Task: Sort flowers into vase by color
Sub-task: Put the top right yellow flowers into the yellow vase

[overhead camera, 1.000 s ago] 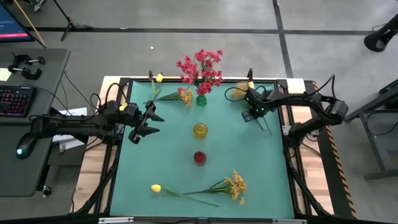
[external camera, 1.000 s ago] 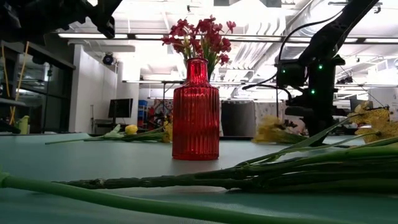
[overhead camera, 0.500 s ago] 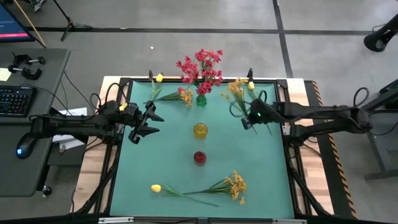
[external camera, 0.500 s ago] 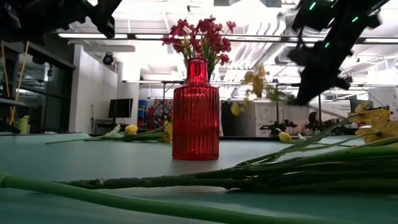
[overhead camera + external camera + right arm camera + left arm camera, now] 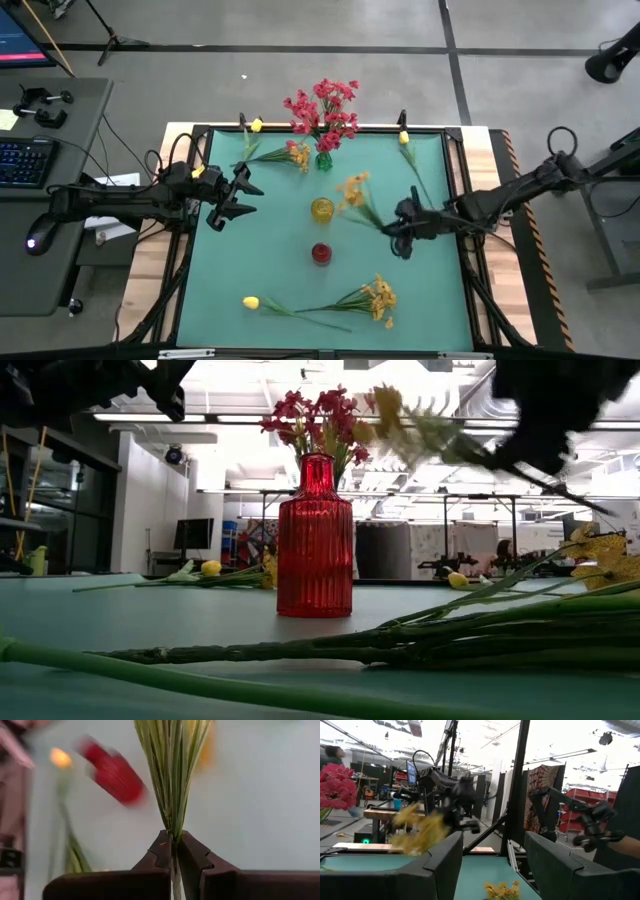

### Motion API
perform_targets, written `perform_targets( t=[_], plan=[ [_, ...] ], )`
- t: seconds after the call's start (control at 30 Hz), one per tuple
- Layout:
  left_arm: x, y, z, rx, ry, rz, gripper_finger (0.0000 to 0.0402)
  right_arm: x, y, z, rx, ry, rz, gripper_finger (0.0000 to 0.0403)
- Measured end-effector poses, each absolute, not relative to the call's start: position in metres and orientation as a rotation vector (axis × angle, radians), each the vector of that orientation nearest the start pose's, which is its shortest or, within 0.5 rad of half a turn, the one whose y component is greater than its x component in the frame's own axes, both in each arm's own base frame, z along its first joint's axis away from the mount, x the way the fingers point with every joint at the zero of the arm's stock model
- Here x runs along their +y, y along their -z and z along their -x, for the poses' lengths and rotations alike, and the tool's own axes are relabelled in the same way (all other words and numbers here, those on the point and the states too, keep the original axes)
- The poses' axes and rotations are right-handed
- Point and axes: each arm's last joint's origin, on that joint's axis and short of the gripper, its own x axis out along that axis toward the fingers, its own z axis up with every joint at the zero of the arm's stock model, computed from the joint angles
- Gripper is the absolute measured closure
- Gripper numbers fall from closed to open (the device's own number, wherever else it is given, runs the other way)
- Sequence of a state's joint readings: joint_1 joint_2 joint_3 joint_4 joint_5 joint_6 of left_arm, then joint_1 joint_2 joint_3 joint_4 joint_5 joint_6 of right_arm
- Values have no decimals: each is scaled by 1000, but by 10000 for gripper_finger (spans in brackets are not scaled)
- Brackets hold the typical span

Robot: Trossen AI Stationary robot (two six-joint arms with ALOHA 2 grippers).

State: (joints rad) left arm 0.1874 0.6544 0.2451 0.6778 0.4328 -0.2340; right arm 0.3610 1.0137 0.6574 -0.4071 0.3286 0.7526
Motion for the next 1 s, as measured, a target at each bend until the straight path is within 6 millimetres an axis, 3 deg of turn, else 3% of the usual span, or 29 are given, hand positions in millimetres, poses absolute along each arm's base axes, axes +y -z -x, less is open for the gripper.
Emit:
perform_targets(
  t=[0.2,0.37,0.67,1.0],
  plan=[
    [16,-247,-149,-231,272,148,199,80,-252,-232,301,68,-211,403],
    [16,-247,-149,-232,272,147,199,82,-255,-264,43,80,2,403],
    [16,-247,-149,-231,271,147,199,43,-206,-317,-111,179,71,403],
    [16,-247,-149,-228,271,148,199,16,-182,-330,-187,224,12,403]
  ],
)
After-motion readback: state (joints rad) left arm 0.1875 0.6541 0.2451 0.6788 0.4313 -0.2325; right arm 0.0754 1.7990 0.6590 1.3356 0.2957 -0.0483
